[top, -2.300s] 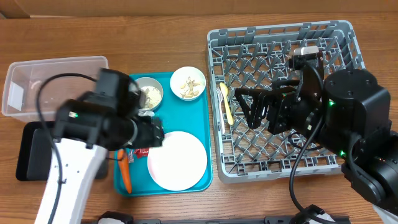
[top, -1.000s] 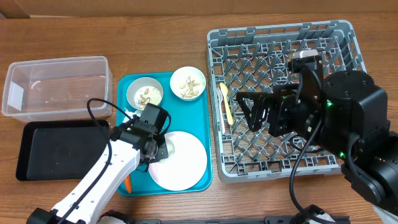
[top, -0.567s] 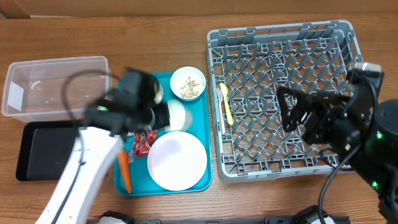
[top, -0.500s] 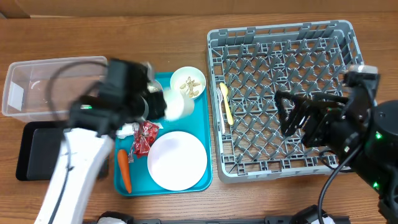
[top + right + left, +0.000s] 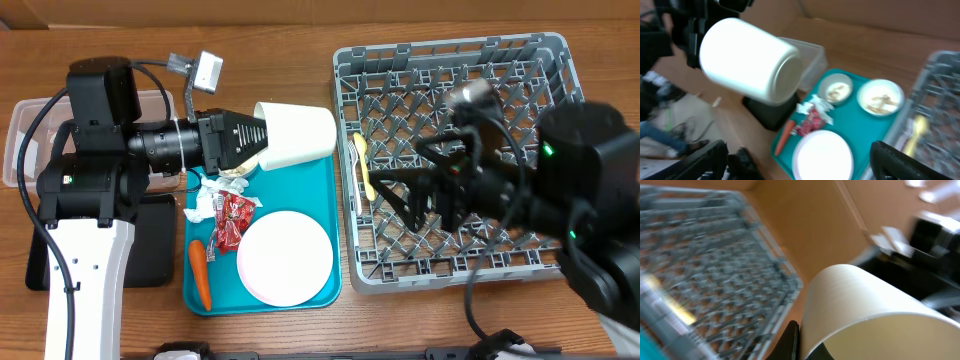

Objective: Sort waste into correct bins and load items into the dishwasher rack
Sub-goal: 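Pass the white cup from the left gripper to the right gripper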

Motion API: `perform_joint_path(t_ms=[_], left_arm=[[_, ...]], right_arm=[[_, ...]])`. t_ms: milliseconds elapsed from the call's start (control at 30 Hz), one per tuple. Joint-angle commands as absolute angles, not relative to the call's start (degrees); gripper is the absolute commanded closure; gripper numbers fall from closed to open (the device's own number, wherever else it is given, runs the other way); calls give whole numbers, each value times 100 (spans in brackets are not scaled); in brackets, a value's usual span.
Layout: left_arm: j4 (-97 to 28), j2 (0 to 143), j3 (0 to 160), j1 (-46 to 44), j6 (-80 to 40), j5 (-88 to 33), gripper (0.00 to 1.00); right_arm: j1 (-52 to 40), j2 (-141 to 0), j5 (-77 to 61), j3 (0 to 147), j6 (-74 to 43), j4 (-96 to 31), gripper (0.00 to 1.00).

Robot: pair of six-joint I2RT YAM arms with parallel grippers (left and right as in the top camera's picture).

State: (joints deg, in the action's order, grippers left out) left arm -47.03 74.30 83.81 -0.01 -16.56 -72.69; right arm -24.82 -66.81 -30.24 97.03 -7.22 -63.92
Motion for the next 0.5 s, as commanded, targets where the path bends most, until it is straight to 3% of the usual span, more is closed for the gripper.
perform_joint_path(t_ms=[0, 467], left_arm=[[-4495, 7419, 8453, -67, -1496, -8602, 96], [-4101, 7419, 8455, -91, -1498, -9052, 96]], right_arm=[[-2467, -6949, -4139, 9758, -161, -6097, 10], [-2469, -7376, -6069, 9758, 1214, -5275, 14]])
